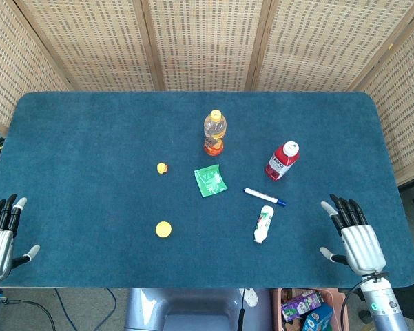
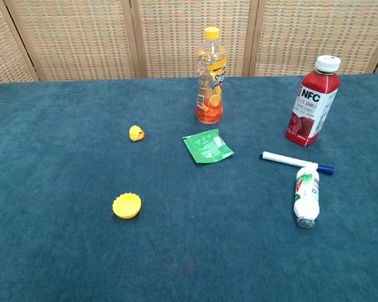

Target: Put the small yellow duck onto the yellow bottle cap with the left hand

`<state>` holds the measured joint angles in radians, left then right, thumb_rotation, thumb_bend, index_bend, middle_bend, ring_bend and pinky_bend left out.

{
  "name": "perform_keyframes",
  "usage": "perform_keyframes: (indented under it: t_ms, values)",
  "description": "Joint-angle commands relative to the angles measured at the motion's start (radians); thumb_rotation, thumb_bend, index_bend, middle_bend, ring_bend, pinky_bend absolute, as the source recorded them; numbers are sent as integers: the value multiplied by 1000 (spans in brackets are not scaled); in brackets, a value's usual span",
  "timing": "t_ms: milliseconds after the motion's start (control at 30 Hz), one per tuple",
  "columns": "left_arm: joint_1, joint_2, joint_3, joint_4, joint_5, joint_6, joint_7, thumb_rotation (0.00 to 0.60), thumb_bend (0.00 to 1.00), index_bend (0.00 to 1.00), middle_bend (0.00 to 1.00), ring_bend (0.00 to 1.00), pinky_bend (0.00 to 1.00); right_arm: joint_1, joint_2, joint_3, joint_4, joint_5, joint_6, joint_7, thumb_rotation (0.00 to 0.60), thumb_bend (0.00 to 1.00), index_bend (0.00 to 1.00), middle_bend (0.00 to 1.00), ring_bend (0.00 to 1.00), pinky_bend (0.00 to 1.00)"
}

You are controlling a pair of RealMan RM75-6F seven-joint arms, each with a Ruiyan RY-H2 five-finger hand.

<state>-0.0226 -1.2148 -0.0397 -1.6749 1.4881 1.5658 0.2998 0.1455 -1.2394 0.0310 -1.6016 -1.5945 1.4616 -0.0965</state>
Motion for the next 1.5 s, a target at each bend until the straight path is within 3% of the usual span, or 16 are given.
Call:
perform_keyframes:
  t_ms: [33, 1300, 1433, 1500]
  values:
    - [0, 0, 1, -1, 2, 1, 0, 600, 157, 0, 0, 0, 0, 0, 1, 0, 0, -2, 2, 1, 600, 0, 0, 0, 0, 0]
    - [-12, 3, 1, -10, -1, -25, -16, 600, 157, 0, 0, 0, 0, -3, 2, 26, 23, 53, -4, 38, 600, 0, 0, 0, 0, 0]
    - [-34, 1, -15, -15, -4, -47, -25, 600, 157, 40, 0, 0, 0, -3, -1, 29, 25, 58, -6, 35, 600, 0, 0, 0, 0, 0]
    - [-82, 5, -53, -18, -22, -93, -3, 600, 157, 71, 0, 0, 0, 0, -2, 33, 28, 69, -13, 36, 600, 0, 0, 0, 0, 0]
